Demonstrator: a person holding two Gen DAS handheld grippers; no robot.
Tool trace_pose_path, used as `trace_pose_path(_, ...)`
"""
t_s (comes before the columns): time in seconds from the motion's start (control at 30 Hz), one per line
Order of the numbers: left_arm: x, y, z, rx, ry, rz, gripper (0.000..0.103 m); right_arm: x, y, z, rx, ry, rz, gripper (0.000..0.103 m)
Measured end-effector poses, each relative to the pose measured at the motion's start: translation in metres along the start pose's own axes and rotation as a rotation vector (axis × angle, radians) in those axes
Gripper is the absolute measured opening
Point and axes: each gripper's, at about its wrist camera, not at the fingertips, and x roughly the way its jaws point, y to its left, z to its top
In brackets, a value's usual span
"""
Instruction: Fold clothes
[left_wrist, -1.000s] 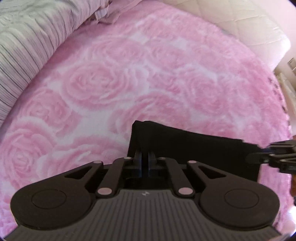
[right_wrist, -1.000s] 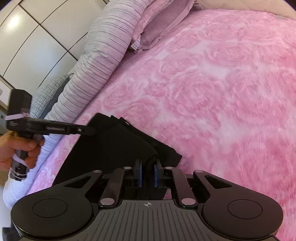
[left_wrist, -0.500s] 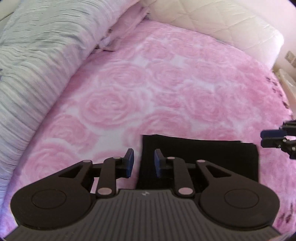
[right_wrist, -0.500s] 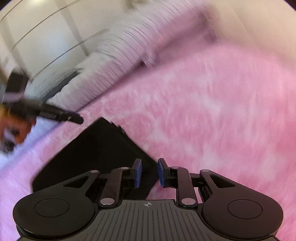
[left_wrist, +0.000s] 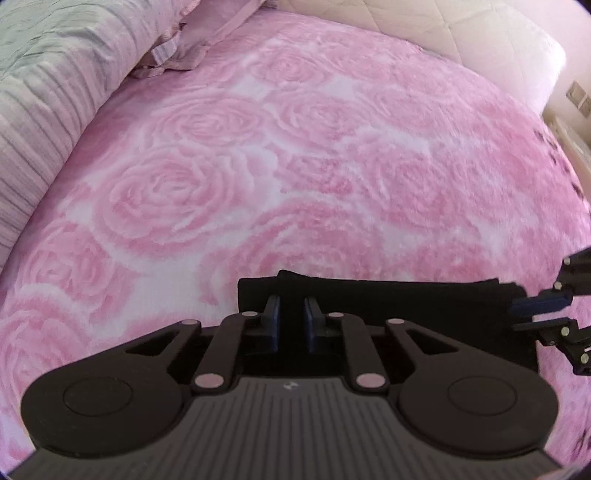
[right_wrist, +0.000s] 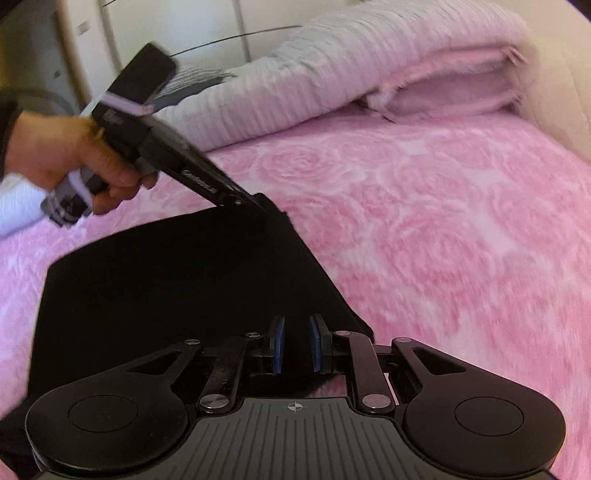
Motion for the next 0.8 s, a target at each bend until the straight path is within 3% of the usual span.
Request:
trace_pose_path(0.2,-0.05,0.025,-0.025,-0.089,-0.009,0.036,0.017,-0.036,-0.007,-0.008,0.135,0.055,-0.03,0.018)
trace_pose_path(0.33,-0.077,0.038,-0.056,-0.155,0.016,0.037,0.018,-0.055,0.003,-0.02,0.273,0.048,0.042,0.04)
trace_pose_path(0.43,-0.091,0.044,-0.097,-0.213,0.067,0.013,0.018,-0.052,0.016,-0.027,0.359,0.045,0.082,0.04)
trace_pose_path(0.63,-0.045,0.052,-0.142,-0.218,0.13,0.098,0.018,-0.017,0.03,-0.024,0.303,0.082,0.038,0.04)
trace_pose_path(0.73,-0.052,0.054,-0.146,-0.223,0.089,0.117,0.02,-0.023,0.025,-0.024,0.311,0.094,0.017,0.04)
trace_pose_path(0.8,-0.069,0.054,-0.151,-0.215,0.052,0.134,0.018,-0.039,0.034,-0.034,0.354,0.102,0.05,0.041)
